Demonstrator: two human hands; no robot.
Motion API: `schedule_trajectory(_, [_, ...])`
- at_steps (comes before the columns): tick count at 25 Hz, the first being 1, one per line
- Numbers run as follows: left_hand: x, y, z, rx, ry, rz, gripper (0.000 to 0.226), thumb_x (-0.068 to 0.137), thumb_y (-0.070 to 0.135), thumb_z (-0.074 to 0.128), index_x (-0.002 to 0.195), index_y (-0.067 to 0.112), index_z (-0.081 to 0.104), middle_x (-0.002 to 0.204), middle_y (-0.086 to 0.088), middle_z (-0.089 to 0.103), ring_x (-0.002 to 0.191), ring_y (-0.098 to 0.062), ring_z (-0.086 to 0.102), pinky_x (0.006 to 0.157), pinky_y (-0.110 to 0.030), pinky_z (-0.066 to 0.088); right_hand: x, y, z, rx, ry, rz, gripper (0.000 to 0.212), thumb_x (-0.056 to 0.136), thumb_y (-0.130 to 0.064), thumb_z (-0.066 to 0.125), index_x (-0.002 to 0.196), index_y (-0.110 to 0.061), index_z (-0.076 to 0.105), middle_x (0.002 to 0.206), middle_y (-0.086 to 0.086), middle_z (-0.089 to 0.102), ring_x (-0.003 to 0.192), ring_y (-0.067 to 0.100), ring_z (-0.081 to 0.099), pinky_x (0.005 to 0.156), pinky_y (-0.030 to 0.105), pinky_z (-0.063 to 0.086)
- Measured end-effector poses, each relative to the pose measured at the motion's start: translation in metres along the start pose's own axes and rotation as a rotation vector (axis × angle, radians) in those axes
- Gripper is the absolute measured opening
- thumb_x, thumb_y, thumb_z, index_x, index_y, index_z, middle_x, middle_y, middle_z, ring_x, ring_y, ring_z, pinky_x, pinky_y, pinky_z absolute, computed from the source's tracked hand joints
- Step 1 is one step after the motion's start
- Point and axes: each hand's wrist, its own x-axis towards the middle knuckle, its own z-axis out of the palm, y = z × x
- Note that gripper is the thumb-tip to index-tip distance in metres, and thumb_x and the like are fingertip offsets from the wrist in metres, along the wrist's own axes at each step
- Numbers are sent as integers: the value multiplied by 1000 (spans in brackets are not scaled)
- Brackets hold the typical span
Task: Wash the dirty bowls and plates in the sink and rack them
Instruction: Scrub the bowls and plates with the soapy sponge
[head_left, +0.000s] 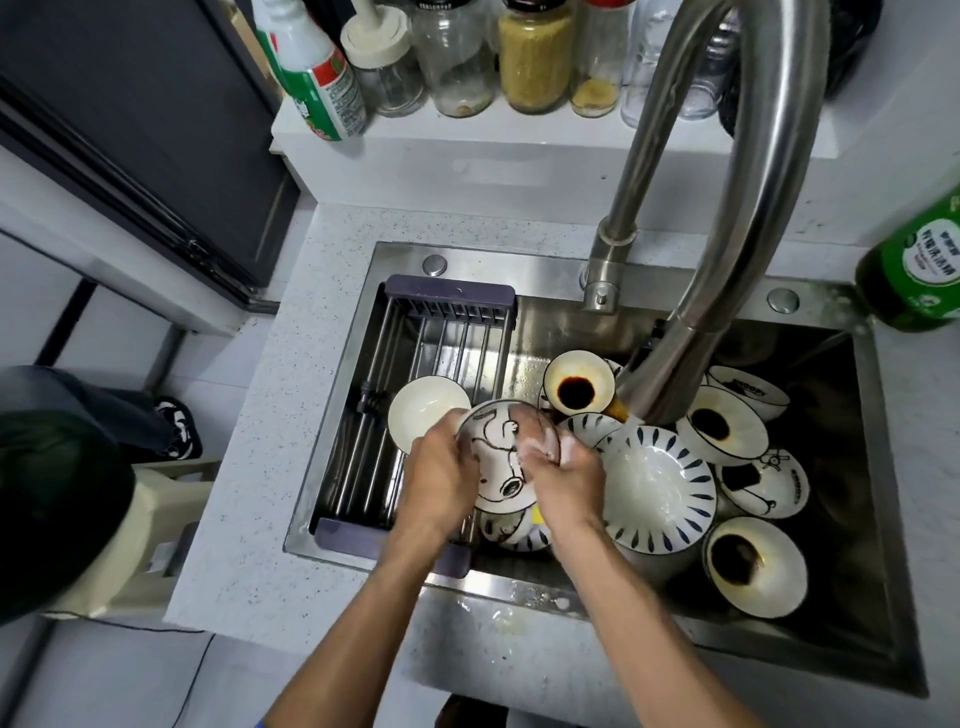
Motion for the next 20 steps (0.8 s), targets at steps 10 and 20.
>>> schedule_trajectory(10, [120,1,5,-462,160,-416,22,93,2,36,113,4,45,105,-26,62,54,-29,63,39,-28,50,-18,25,-15,376,-144,311,32,85,11,59,101,-16,64,103,15,68,74,26,72,85,49,54])
schedule_trajectory(20, [49,9,42,-624,169,-452,20,96,4,49,114,13,52,76,-8,63,47,-13,55,37,-19,39,38,28,-147,340,416,309,3,75,-20,62,78,-19,61,87,13,64,71,28,58,61,37,51])
